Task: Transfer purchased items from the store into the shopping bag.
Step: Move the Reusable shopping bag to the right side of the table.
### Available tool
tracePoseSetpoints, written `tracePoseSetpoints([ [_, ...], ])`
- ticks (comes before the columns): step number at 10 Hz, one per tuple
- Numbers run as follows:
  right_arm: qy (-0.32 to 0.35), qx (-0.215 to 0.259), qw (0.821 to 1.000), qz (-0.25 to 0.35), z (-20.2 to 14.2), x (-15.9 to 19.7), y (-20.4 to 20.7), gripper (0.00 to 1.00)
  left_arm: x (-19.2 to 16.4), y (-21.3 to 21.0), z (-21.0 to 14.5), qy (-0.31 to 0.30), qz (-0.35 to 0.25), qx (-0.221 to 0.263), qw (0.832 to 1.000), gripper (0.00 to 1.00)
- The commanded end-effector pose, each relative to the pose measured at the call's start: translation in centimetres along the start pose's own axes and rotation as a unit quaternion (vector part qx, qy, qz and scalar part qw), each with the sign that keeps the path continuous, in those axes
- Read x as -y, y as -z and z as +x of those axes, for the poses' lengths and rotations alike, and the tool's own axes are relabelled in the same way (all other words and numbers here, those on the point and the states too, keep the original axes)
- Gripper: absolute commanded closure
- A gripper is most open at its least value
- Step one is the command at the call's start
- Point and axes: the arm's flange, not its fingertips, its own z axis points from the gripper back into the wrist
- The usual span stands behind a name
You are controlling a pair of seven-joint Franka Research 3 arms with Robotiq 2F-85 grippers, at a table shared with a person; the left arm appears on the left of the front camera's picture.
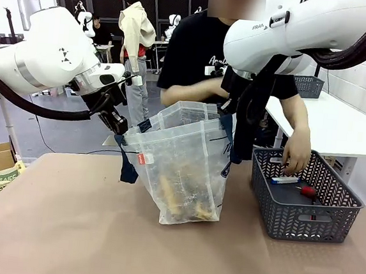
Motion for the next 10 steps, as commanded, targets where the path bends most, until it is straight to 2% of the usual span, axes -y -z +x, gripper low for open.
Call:
tracePoseSetpoints([
  [1, 0.002, 0.002, 1.0, -0.001, -0.04, 0.15, -0.17, 1.0, -0.14, -0.05, -0.1, -0.003, 0.0, 0.0, 1.0, 1.0],
  [10, 0.002, 0.002, 1.0, -0.001, -0.04, 0.15, -0.17, 1.0, -0.14, -0.05, -0.1, -0.003, 0.0, 0.0, 1.0, 1.0],
])
